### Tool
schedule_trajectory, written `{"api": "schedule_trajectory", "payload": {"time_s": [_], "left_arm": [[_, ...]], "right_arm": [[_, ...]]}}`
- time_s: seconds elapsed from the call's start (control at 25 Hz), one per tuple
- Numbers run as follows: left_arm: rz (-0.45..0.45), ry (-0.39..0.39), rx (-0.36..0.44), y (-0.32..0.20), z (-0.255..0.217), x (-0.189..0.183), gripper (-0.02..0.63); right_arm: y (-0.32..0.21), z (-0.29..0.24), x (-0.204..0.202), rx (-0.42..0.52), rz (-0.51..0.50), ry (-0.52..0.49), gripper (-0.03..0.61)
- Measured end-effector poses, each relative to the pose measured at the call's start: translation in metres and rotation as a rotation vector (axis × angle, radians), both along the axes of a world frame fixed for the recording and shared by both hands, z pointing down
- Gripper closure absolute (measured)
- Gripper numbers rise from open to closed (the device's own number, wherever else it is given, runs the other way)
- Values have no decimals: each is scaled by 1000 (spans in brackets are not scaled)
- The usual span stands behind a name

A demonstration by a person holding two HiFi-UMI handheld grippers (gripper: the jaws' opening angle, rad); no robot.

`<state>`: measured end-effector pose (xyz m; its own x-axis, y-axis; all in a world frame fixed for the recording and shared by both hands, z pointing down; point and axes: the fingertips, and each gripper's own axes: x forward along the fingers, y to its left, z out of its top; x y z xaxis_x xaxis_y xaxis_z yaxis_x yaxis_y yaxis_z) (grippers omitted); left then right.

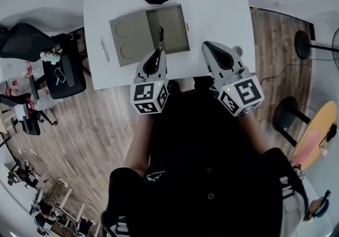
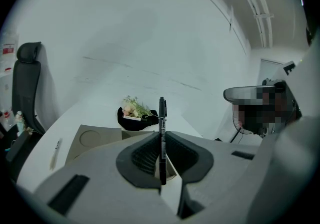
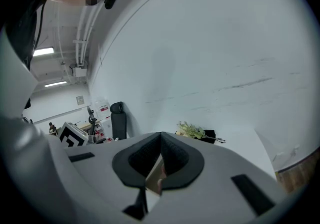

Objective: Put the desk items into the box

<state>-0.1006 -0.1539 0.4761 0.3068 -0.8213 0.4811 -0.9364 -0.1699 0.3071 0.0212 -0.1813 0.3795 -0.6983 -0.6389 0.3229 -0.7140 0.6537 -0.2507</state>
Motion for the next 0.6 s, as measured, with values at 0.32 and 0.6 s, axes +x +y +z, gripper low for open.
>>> {"api": "schedule_trajectory", "payload": {"time_s": [0.32, 0.6], "left_arm": [[-18, -42, -95, -32, 36, 15, 568], [-20, -51, -161, -56, 73, 24, 566]], "right_arm": [[-27, 10, 20, -29, 6, 17, 579], [-51, 23, 38, -56, 23, 34, 578]]}}
